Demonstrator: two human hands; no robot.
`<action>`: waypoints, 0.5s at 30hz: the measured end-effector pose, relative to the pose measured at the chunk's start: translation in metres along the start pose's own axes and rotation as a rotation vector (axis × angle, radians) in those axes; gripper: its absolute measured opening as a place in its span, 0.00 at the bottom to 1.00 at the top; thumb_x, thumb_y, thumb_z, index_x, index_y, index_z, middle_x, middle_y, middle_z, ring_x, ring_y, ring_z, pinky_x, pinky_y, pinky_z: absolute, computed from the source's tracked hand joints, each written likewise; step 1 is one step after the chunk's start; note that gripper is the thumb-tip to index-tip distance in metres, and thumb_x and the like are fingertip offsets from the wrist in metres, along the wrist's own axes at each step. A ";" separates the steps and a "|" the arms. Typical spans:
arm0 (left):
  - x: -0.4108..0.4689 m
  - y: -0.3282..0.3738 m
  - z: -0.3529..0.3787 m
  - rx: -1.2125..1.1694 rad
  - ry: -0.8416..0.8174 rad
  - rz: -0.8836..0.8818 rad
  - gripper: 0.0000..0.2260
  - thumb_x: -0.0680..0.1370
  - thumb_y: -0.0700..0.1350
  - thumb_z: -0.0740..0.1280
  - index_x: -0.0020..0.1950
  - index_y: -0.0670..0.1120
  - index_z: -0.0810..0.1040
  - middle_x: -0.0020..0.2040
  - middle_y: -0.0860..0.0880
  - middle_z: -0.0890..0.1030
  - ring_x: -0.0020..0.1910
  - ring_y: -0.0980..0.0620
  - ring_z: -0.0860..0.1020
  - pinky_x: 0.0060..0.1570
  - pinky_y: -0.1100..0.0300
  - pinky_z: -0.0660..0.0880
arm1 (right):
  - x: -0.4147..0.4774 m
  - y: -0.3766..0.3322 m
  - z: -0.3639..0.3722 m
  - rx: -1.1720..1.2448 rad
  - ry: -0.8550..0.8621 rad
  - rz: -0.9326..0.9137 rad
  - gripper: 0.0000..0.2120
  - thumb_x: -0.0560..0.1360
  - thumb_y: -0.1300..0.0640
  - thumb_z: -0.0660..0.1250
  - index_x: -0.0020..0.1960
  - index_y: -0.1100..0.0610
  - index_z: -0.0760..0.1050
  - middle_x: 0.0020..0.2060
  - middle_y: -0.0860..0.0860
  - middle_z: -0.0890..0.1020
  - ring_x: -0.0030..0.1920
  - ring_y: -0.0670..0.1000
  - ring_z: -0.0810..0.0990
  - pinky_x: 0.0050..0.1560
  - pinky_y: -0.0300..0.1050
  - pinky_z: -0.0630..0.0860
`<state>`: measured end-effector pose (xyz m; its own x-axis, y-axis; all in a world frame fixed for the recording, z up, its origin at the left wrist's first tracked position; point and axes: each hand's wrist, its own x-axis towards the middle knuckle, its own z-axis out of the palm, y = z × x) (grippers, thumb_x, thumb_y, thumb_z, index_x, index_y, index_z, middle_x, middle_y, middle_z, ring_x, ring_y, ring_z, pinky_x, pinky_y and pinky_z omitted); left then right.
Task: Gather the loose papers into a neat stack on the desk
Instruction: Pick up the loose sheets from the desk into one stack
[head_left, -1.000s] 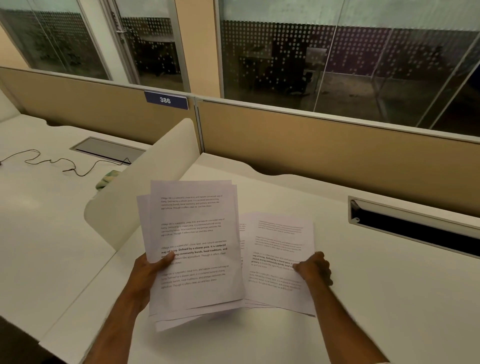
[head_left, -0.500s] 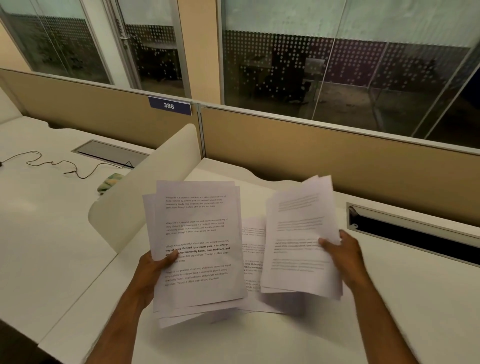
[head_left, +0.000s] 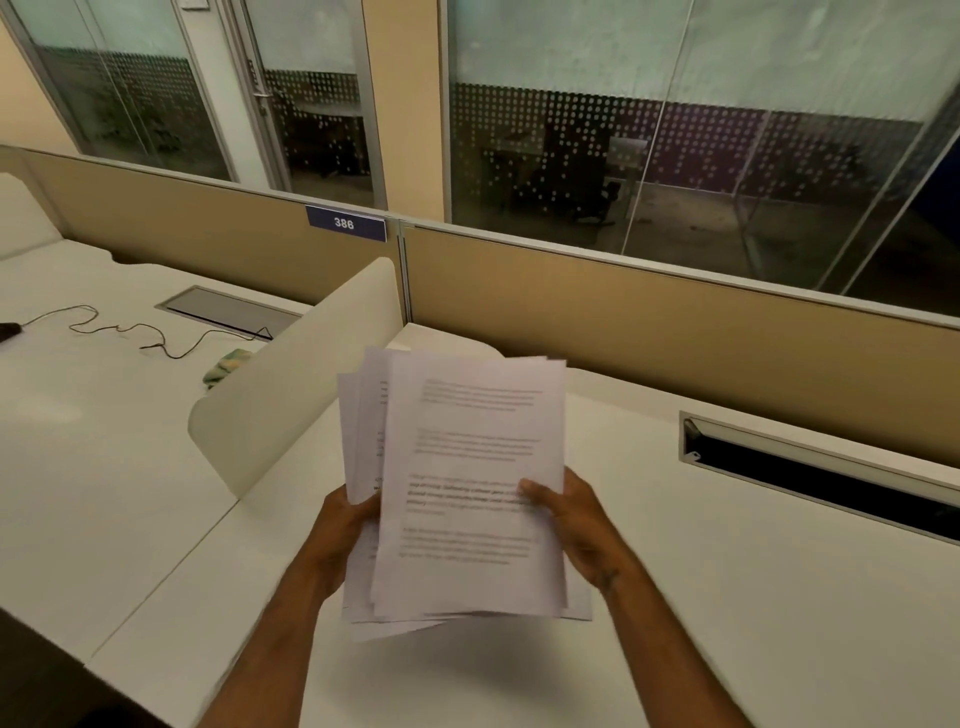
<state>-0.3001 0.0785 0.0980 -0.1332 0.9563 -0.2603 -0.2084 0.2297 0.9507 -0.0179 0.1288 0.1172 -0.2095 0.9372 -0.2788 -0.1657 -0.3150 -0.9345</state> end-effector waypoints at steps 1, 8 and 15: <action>-0.003 -0.001 0.002 -0.021 0.012 0.002 0.42 0.59 0.69 0.78 0.62 0.42 0.82 0.54 0.37 0.86 0.50 0.38 0.86 0.46 0.46 0.83 | 0.002 0.007 0.005 -0.027 -0.001 0.011 0.25 0.73 0.61 0.74 0.67 0.57 0.72 0.60 0.56 0.83 0.57 0.57 0.84 0.60 0.56 0.80; -0.027 -0.013 0.004 -0.034 0.034 -0.058 0.38 0.61 0.61 0.81 0.64 0.42 0.80 0.58 0.36 0.85 0.53 0.34 0.85 0.51 0.40 0.83 | 0.004 0.034 0.039 -0.160 0.084 -0.009 0.30 0.75 0.60 0.71 0.72 0.46 0.64 0.61 0.51 0.80 0.60 0.55 0.81 0.61 0.59 0.79; -0.040 -0.029 -0.040 0.008 0.138 -0.038 0.40 0.55 0.58 0.84 0.62 0.41 0.81 0.54 0.38 0.87 0.51 0.36 0.86 0.46 0.45 0.84 | 0.026 0.052 0.014 -0.474 0.353 0.038 0.20 0.75 0.47 0.70 0.63 0.55 0.76 0.56 0.56 0.83 0.55 0.56 0.82 0.61 0.55 0.78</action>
<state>-0.3279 0.0267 0.0740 -0.2572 0.9131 -0.3164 -0.2078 0.2675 0.9409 -0.0456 0.1350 0.0644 0.1400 0.9453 -0.2945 0.3012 -0.3240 -0.8968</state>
